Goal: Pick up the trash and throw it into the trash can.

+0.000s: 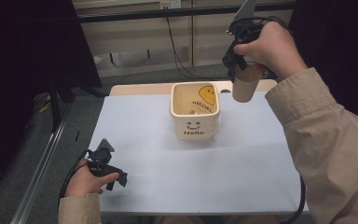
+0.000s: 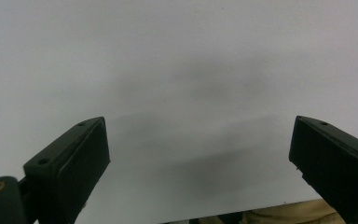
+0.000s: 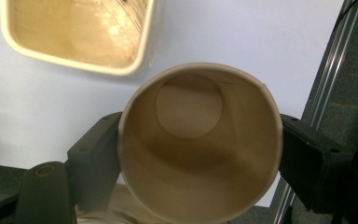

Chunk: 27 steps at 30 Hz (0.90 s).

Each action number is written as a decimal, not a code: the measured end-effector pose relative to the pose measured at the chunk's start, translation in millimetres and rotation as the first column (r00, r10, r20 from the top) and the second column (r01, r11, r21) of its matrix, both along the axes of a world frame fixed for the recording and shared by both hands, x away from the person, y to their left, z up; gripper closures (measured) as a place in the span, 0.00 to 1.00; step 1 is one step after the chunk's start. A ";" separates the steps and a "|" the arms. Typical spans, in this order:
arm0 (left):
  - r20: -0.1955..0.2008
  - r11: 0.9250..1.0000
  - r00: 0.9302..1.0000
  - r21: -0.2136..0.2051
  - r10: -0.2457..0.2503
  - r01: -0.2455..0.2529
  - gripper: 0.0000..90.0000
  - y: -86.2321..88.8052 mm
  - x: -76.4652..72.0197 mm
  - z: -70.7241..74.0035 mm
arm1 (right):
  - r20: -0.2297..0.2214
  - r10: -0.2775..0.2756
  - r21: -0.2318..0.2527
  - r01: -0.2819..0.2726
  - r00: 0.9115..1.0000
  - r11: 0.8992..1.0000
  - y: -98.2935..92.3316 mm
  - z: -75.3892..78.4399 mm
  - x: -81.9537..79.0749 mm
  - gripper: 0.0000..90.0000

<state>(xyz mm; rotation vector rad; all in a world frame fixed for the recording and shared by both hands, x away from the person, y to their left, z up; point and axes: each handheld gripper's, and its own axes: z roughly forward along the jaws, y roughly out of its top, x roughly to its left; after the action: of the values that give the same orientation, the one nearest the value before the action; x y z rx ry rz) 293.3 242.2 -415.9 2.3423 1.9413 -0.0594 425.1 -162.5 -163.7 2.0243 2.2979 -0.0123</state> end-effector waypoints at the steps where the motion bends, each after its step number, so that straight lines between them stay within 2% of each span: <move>1: 0.000 1.000 1.000 0.000 0.000 0.000 0.05 0.0 0.0 0.0 | 0.000 0.000 0.000 0.000 1.000 1.000 0.0 0.0 0.0 0.24; 4: 0.002 1.000 1.000 0.001 0.002 -0.002 0.05 0.6 0.4 -0.1 | 0.011 0.016 -0.006 -0.016 1.000 1.000 18.1 2.4 9.4 0.24; 5: 0.002 1.000 1.000 0.001 0.002 -0.002 0.05 0.6 0.4 -0.1 | 0.011 0.016 -0.006 -0.016 1.000 1.000 18.1 2.4 9.4 0.24; 8: 0.008 1.000 1.000 0.007 0.001 -0.001 0.05 1.4 1.1 -2.1 | 0.014 0.040 0.001 -0.040 0.999 0.999 37.0 6.2 18.0 0.23; 11: -0.004 1.000 1.000 -0.010 0.000 0.000 0.05 1.4 1.6 -2.2 | 0.023 0.052 0.012 -0.053 0.998 0.999 50.4 8.9 25.2 0.23; 17: -0.001 1.000 1.000 -0.002 -0.004 0.004 0.05 3.9 1.5 -1.7 | 0.038 0.074 0.032 -0.075 0.997 0.997 73.5 7.1 37.8 0.23; 20: 0.008 1.000 1.000 -0.009 0.005 -0.005 0.05 5.5 0.9 -1.4 | 0.032 0.085 0.018 -0.086 0.996 0.996 79.4 5.5 40.6 0.23; 21: 0.009 1.000 1.000 -0.005 0.002 -0.002 0.05 5.9 0.9 -1.3 | 0.032 0.088 0.028 -0.089 0.996 0.996 83.6 4.2 42.6 0.23; 25: 0.003 1.000 1.000 -0.016 0.003 -0.003 0.05 5.1 0.7 -1.4 | 0.035 0.091 0.020 -0.092 0.995 0.996 85.3 0.6 46.1 0.23; 27: 0.005 1.000 1.000 -0.005 -0.004 0.004 0.05 6.0 0.9 -0.7 | 0.038 0.091 0.019 -0.092 0.995 0.996 84.9 -2.4 47.7 0.23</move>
<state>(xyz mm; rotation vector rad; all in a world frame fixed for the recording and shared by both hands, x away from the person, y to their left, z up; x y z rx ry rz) 294.2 248.2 -416.7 2.3413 1.9320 -0.0579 472.8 -77.7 -166.0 1.9091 2.3752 0.0544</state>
